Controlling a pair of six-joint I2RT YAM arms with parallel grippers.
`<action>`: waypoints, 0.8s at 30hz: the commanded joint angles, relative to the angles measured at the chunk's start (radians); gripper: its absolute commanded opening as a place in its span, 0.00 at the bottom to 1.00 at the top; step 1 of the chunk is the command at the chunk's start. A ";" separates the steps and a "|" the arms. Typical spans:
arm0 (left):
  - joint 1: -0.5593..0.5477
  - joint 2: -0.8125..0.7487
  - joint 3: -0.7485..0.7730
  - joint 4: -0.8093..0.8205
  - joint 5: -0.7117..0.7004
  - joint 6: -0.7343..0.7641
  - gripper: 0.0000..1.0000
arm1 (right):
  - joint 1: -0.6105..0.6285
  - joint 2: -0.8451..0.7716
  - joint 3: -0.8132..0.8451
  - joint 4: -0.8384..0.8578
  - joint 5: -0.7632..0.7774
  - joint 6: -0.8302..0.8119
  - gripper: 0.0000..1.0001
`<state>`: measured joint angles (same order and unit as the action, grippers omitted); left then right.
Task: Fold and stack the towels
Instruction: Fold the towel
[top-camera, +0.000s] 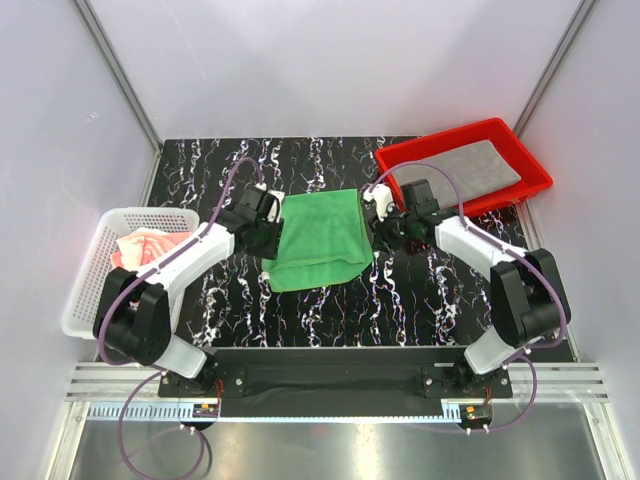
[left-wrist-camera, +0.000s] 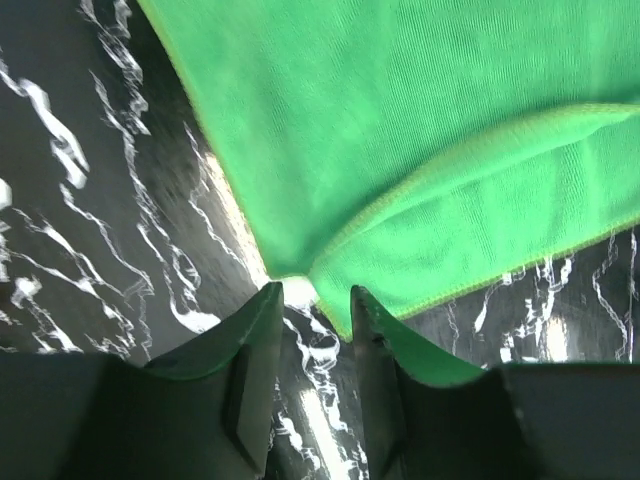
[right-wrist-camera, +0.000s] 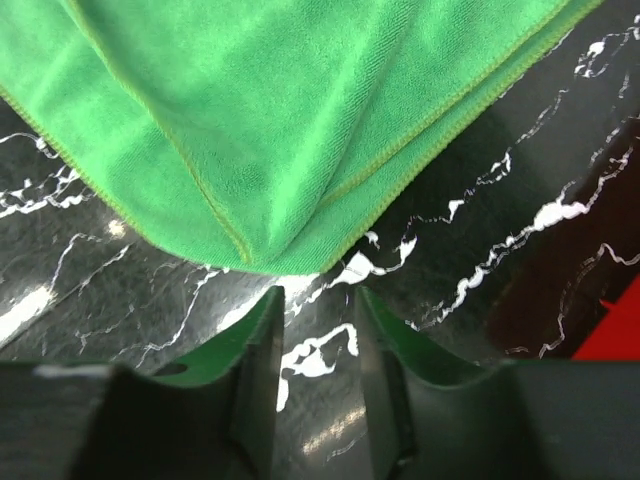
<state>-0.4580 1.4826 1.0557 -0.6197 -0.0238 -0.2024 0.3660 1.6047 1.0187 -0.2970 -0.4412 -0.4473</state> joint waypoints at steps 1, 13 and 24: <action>-0.010 -0.025 0.026 -0.063 0.058 -0.028 0.38 | 0.007 -0.097 0.066 -0.097 0.009 -0.021 0.42; 0.016 0.209 0.191 0.014 0.036 -0.229 0.49 | 0.047 0.026 0.198 -0.036 0.240 0.755 0.51; 0.045 0.404 0.147 0.087 0.027 -0.384 0.45 | 0.050 -0.023 -0.071 0.110 0.288 1.091 0.62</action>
<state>-0.4179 1.8507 1.1984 -0.5709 0.0299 -0.5270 0.4068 1.6238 1.0130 -0.2703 -0.1890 0.4839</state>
